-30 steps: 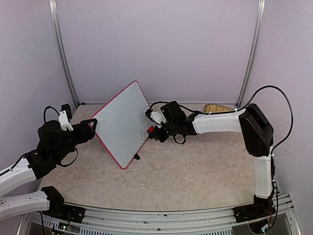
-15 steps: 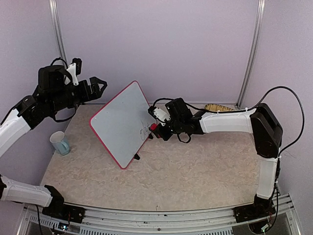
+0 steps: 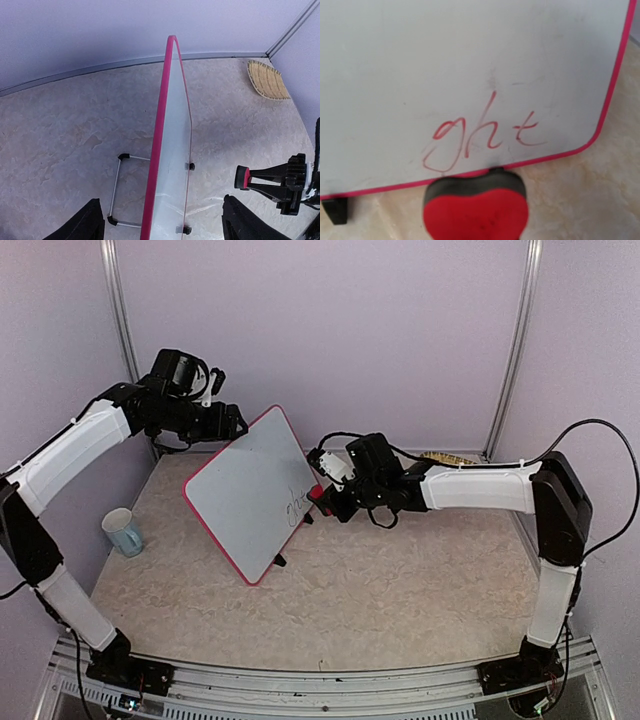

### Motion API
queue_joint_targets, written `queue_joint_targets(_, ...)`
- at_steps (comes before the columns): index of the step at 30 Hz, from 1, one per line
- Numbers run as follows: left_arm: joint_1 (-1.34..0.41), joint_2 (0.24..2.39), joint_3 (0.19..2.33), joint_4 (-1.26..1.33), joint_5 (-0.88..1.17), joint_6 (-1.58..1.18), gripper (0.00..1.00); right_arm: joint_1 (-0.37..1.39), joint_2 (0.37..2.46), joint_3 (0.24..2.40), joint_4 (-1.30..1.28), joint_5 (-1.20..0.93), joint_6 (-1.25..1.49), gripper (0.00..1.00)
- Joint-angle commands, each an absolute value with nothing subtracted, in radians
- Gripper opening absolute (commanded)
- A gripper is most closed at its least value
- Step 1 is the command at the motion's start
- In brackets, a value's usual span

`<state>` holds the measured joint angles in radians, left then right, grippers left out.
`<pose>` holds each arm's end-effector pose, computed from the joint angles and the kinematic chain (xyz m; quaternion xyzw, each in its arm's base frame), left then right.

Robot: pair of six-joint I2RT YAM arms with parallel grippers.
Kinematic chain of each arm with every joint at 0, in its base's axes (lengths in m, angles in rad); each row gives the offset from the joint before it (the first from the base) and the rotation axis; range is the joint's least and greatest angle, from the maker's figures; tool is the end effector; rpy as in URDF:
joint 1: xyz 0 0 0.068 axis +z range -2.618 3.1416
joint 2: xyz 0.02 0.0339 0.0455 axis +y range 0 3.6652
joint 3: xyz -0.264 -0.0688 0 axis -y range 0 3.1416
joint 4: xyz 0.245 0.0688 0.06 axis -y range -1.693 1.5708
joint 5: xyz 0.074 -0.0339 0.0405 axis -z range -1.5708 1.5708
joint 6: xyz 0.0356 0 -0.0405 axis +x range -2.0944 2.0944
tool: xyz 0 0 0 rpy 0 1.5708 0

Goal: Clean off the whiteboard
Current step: Erase the whiteboard at the center of the board.

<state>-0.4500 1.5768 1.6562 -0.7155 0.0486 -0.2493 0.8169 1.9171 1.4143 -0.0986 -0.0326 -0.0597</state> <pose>0.3137 -0.1534 0.3917 0.1003 0.8869 -0.1747 0.4157 0.3028 0.3242 0.2343 -0.3823 0.7978 0.1856 0.4276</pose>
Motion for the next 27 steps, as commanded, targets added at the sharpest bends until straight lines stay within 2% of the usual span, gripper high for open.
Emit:
queue_joint_targets(1, -0.435, 1.632, 1.709, -0.779, 0.101, -0.213, 0.78, 0.813, 1.855, 1.382, -0.073, -0.044, -0.061, 0.09)
queue_joint_targets(8, -0.433, 1.683, 1.725, -0.765, 0.138, -0.211, 0.54, 0.812, 1.874, 1.375, -0.065, -0.036, -0.060, 0.09)
queue_joint_targets(10, -0.432, 1.690, 1.730, -0.760, 0.141, -0.214, 0.43, 0.812, 1.884, 1.380, -0.068, -0.038, -0.061, 0.09)
queue_joint_targets(18, -0.433, 1.697, 1.730, -0.759, 0.132, -0.214, 0.19, 0.811, 1.890, 1.382, -0.065, -0.028, -0.066, 0.10)
queue_joint_targets(22, -0.432, 1.707, 1.730, -0.781, 0.121, -0.208, 0.01, 0.810, 1.896, 1.382, -0.064, -0.024, -0.066, 0.10)
queue_joint_targets(27, -0.432, 1.695, 1.734, -0.791, 0.106, -0.217, 0.00, 0.810, 1.901, 1.385, -0.064, -0.025, -0.064, 0.10)
